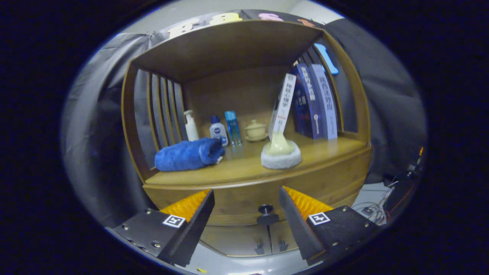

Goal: Pull open the drawer, take out the items inside it, and place them on the countertop above the cabinet.

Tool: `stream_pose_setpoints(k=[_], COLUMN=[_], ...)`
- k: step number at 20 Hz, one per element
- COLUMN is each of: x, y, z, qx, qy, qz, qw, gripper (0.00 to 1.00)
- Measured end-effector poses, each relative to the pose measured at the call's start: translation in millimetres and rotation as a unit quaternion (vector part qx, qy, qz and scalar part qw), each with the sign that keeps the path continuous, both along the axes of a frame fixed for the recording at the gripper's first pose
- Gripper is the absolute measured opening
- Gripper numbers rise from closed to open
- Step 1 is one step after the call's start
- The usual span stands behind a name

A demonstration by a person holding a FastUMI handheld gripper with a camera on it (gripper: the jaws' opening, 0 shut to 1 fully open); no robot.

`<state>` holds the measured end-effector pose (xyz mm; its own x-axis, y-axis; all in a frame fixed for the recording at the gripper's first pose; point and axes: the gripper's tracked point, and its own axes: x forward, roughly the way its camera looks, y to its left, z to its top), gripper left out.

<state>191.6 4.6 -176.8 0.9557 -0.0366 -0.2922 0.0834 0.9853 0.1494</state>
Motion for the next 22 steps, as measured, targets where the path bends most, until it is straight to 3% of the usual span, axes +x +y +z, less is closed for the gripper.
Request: stream_pose_setpoints(k=[10,16,22], x=[-47,-91,-127], y=[4,7,-1], z=[143,185,194], qx=[-0.083,-0.086,-0.088], qy=[-0.078,-0.097,-0.103], qz=[-0.018,-0.033,-0.055], qw=[0.993,0.991,0.989], gripper=[1.0,1.0,1.0])
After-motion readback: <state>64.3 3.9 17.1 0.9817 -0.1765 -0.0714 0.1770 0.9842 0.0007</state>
